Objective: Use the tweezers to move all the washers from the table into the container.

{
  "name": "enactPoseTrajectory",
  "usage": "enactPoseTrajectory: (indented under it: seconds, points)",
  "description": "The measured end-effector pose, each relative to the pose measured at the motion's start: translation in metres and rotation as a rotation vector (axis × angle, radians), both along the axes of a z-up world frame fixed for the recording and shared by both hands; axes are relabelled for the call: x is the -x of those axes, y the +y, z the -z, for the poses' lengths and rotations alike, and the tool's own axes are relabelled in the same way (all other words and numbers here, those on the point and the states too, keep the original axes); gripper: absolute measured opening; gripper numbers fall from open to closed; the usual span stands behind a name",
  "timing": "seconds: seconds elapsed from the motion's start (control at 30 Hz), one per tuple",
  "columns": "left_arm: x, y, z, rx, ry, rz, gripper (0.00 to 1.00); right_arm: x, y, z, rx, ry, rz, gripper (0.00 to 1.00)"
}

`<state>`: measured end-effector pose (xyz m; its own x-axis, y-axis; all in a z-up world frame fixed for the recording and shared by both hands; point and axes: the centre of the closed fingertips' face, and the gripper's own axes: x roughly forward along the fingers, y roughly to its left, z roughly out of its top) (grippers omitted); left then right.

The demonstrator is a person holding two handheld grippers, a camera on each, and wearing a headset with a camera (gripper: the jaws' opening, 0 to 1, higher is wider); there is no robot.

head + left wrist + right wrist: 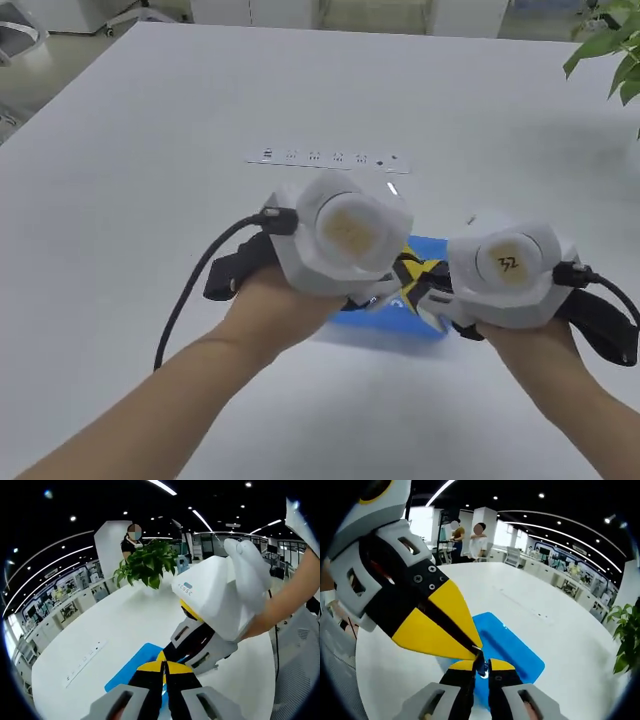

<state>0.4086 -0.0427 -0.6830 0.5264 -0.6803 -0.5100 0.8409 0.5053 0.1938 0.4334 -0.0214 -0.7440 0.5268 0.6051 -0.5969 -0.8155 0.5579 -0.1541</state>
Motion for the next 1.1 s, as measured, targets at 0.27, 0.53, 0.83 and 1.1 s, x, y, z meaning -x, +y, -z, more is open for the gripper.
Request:
enactPoseTrajectory:
  seconds: [0.27, 0.53, 0.83, 1.1]
  points:
    - [0.039, 0.002, -0.032, 0.041, -0.044, 0.036, 0.00, 0.031, -0.009, -0.036, 0.021, -0.110, -0.015, 0.08]
    - [0.082, 0.000, -0.022, 0.009, -0.009, 0.133, 0.00, 0.077, -0.017, -0.030, 0.111, -0.142, -0.039, 0.09]
    - [0.118, 0.010, 0.033, -0.080, 0.138, 0.246, 0.00, 0.123, -0.018, 0.018, 0.154, -0.032, -0.050, 0.08]
    - [0.118, 0.029, 0.078, -0.153, 0.206, 0.203, 0.00, 0.127, -0.014, 0.046, -0.007, 0.170, 0.104, 0.14]
